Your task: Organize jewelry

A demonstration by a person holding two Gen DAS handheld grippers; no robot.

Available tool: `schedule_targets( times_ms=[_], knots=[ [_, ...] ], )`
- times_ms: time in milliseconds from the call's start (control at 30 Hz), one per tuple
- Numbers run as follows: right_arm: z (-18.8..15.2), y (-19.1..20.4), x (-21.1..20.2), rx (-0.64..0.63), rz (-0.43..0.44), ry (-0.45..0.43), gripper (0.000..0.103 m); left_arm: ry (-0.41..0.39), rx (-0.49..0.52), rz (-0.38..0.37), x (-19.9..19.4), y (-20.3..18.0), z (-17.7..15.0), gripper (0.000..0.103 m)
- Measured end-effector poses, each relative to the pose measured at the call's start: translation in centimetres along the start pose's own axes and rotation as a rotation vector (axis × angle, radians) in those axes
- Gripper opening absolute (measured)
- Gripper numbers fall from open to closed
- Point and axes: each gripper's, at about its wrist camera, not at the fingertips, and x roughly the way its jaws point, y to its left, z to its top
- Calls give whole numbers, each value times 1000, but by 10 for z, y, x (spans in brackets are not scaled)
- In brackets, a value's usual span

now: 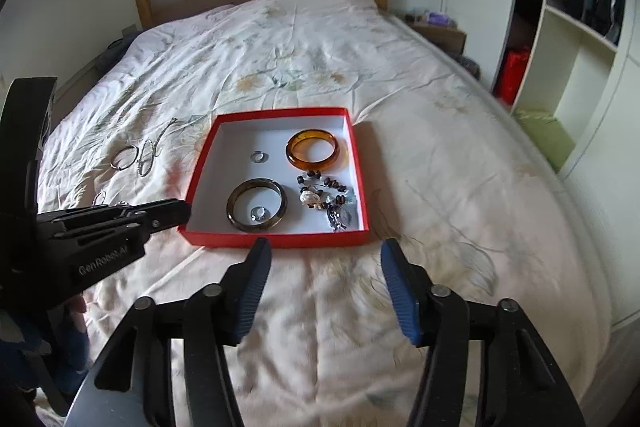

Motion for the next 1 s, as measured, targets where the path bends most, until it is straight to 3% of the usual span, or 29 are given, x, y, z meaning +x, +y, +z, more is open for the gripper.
schedule_targets(
  times_ms=[200, 533, 1000],
  knots=[
    [-20, 25, -57, -59, -30, -61, 64, -32, -37, 38, -51, 13, -29, 6],
    [-41, 59, -129, -133, 9, -147, 64, -105, -76, 90, -127, 23, -74, 6],
    [-53, 88, -188, -202, 14, -259, 66, -189, -113, 115, -192, 36, -110, 6]
  ],
)
